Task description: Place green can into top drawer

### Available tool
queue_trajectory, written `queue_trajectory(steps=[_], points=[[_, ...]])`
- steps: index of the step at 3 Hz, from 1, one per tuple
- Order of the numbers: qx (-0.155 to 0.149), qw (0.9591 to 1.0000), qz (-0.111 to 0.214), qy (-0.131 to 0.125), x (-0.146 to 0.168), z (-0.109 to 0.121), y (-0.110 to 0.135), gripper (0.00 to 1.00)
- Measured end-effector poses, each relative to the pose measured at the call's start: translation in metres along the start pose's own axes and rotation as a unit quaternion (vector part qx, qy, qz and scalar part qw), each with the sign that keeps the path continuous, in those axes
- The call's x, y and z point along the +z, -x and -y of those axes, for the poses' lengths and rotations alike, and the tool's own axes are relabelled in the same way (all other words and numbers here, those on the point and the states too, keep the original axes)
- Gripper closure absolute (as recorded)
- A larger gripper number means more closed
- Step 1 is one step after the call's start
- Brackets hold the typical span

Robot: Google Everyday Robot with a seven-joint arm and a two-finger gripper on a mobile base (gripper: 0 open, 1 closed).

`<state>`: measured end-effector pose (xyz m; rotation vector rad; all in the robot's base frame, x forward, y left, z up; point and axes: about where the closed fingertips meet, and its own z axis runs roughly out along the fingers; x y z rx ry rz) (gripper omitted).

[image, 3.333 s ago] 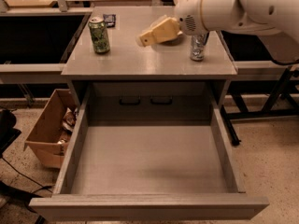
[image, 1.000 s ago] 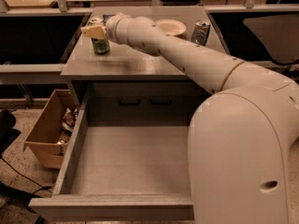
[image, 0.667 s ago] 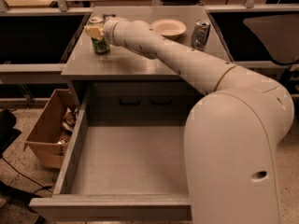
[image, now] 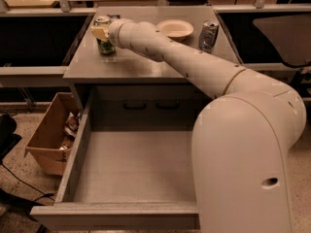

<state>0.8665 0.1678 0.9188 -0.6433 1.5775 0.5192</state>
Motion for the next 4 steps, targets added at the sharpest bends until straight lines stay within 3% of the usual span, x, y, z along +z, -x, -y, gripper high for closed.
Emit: queue_trajectory(steps=[1, 2, 3, 4], points=[[-0.008, 1.0, 0.001, 0.006, -0.004, -0.004, 0.007, 1.0], [-0.023, 0.9994, 0.017, 0.02, -0.044, -0.021, 0.031, 1.0], [-0.054, 0.9962, -0.002, 0.068, -0.113, -0.061, 0.029, 1.0], [-0.05, 0.9888, -0.034, 0.136, -0.171, -0.121, -0.008, 1.0]])
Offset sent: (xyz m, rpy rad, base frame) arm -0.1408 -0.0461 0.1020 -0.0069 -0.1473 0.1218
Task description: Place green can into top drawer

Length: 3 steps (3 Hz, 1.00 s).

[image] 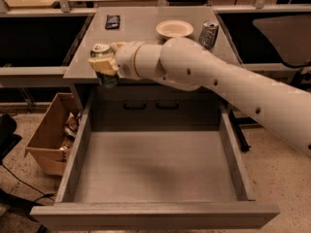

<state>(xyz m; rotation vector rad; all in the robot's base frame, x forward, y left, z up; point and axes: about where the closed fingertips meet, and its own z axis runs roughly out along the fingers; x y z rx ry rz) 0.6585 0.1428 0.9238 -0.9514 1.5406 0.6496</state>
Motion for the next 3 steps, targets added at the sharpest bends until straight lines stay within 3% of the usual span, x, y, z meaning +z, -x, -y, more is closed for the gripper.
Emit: queue_trajectory(steps=[1, 2, 3], points=[[0.023, 0.9978, -0.011, 0.062, -0.031, -0.078, -0.038, 1.0], [0.042, 0.9932, 0.019, 0.107, -0.077, -0.123, -0.074, 1.0], [0.06, 0.994, 0.054, 0.074, -0.121, -0.076, -0.118, 1.0]])
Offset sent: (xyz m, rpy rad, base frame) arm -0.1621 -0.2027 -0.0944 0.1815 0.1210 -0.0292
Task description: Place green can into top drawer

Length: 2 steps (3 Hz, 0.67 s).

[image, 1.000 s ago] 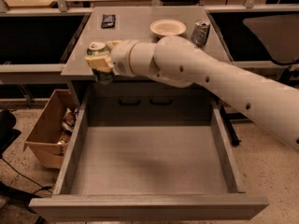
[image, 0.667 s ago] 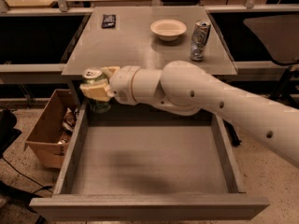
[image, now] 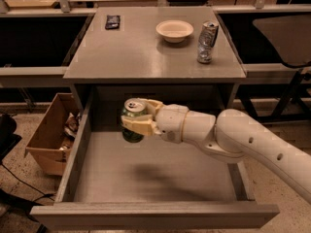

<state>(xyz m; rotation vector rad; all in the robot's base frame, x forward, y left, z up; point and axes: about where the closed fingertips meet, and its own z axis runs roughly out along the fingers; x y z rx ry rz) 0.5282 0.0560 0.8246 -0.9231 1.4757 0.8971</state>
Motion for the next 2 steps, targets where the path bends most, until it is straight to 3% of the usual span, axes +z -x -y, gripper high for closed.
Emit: queue_trajectory(steps=[1, 2], points=[[0.001, 0.9997, 0.025, -0.001, -0.031, 0.0496, -0.0166, 1.0], [0.001, 0.9997, 0.025, -0.001, -0.0308, 0.0494, -0.0168, 1.0]])
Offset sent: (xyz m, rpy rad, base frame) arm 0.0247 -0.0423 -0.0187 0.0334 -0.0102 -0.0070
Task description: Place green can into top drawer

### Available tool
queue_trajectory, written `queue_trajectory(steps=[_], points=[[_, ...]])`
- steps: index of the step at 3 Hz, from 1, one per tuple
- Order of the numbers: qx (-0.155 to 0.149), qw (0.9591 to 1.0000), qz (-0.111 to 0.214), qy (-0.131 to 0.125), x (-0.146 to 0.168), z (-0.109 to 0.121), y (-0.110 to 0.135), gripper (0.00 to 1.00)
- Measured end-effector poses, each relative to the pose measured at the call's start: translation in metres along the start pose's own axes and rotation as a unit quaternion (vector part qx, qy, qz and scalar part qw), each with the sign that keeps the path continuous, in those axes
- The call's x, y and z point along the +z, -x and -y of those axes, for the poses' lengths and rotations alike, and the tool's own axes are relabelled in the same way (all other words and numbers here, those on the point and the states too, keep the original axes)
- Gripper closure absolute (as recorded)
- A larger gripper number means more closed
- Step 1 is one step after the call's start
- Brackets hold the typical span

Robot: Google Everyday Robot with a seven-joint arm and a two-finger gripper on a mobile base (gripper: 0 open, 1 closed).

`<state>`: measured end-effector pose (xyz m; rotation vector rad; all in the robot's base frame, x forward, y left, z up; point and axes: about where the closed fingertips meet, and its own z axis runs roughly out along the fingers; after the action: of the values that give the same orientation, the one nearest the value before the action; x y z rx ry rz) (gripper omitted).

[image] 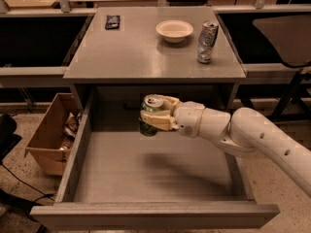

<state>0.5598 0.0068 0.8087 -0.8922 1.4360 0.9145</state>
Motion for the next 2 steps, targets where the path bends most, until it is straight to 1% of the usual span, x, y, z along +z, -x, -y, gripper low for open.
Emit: queue_trajectory(steps=[1, 2], points=[[-0.017, 0.9988, 0.009, 0.044, 0.018, -0.006, -0.016, 1.0], [-0.059, 0.9957, 0.0, 0.072, 0.033, -0.009, -0.041, 1.0]])
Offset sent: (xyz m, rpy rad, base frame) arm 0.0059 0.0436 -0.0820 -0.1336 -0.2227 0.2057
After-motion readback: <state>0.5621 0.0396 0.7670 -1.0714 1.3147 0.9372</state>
